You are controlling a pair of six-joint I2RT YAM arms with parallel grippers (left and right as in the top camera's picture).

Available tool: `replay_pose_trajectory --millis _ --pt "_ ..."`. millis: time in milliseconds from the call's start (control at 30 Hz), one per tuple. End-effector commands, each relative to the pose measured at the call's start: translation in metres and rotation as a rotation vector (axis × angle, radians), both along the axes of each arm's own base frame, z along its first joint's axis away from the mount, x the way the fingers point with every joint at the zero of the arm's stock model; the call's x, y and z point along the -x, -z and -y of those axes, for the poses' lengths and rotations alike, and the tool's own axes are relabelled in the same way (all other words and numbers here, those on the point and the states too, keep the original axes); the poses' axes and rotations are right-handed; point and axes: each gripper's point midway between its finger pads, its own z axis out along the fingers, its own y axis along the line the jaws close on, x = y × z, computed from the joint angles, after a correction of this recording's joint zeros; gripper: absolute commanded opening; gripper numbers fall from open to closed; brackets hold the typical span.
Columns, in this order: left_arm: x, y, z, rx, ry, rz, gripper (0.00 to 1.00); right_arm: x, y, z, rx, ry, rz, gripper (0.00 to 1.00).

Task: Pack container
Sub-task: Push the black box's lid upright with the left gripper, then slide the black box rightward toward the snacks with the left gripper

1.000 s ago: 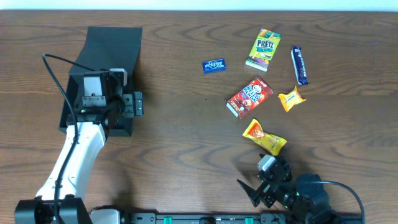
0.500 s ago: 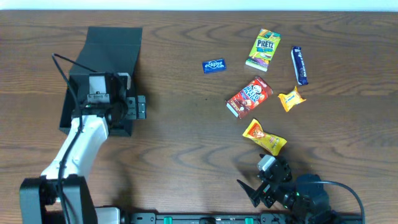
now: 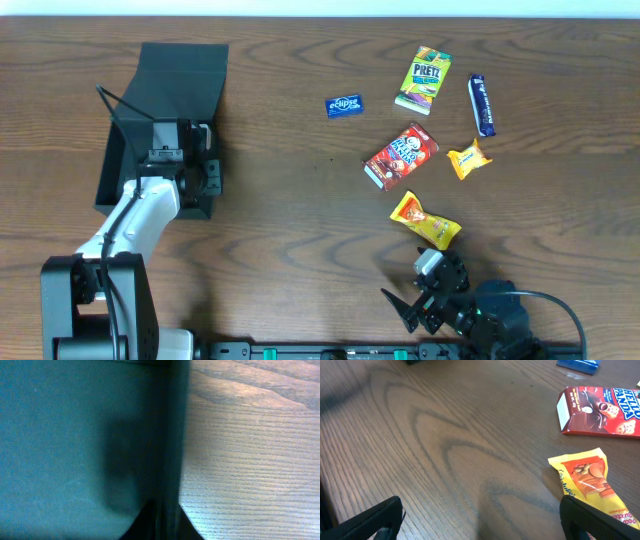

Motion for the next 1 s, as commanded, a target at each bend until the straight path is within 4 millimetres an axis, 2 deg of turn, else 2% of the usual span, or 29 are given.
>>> replay_pose_trajectory --millis 0,133,267,433,600,767,967 --pt "-0.009 -0.007 -0.001 -0.005 -0.022 0.027 0.06 0.004 0.000 -0.004 0.002 -0.033 0.010 0.99" --pt "-0.011 -0.009 -0.004 -0.008 -0.059 0.032 0.06 0.004 0.000 -0.004 0.002 -0.033 0.010 0.99" --pt "-0.016 -0.014 0.004 0.013 -0.078 0.044 0.06 0.004 0.000 -0.004 0.002 -0.033 0.010 0.99" --pt "-0.030 -0.031 0.034 0.028 -0.076 0.089 0.05 0.004 0.000 -0.004 0.002 -0.033 0.010 0.99" --pt "-0.038 -0.045 0.075 0.099 -0.084 0.130 0.06 0.004 0.000 -0.004 0.002 -0.033 0.010 0.99" --pt "-0.034 -0.050 0.117 0.161 -0.060 0.148 0.06 0.004 0.000 -0.004 0.002 -0.033 0.010 0.99" --pt "-0.021 -0.051 0.155 0.227 -0.065 0.127 0.05 0.004 0.000 -0.004 0.002 -0.033 0.010 0.99"
